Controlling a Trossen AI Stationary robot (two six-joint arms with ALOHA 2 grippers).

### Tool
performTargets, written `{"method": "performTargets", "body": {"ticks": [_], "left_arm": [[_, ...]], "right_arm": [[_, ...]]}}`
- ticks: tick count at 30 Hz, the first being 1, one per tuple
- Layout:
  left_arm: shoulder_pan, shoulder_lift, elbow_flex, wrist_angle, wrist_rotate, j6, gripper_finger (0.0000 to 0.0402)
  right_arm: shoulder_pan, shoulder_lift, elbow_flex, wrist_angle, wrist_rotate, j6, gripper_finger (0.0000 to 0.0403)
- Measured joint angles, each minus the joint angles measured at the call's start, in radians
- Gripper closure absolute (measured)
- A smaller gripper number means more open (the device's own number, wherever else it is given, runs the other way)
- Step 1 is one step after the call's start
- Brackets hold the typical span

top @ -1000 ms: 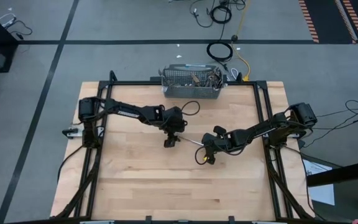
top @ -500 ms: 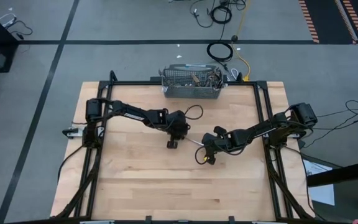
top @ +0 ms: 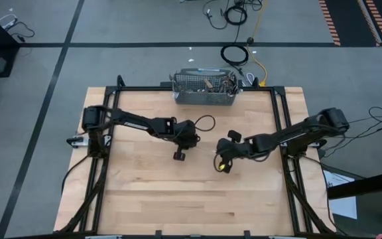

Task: Sort silverware
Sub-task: Put the silver table knife into the silverware organizer

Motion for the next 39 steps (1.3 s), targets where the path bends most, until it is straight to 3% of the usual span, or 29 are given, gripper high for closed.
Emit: {"method": "performTargets", "body": {"ticks": [7, 13, 21, 28, 33, 39], "left_arm": [[0.007, -0.074, 0.053, -0.122, -0.12, 0.008, 0.0397], [0.01, -0.094, 0.087, -0.14, -0.142, 0.022, 0.0397], [0.009, -0.099, 0.223, -0.34, -0.252, 0.133, 0.0397], [0.029, -0.1, 0.403, -0.494, -0.528, 0.371, 0.0397], [0.108, -0.1, 0.526, -0.496, -0.662, 0.521, 0.0398], [0.209, -0.101, 0.612, -0.404, -0.776, 0.729, 0.0398]], "right_arm": [[-0.036, -0.15, 0.007, -0.008, 0.014, -0.034, 0.0356], [-0.063, -0.196, 0.007, -0.022, 0.02, -0.064, 0.0333], [-0.066, -0.235, 0.072, -0.061, 0.044, -0.132, 0.0284], [-0.069, -0.251, 0.21, -0.321, 0.221, -0.193, 0.0262], [-0.069, -0.284, 0.295, -0.504, 0.299, -0.199, 0.0261], [-0.069, -0.381, 0.339, -0.592, 0.369, -0.185, 0.0261]]}}
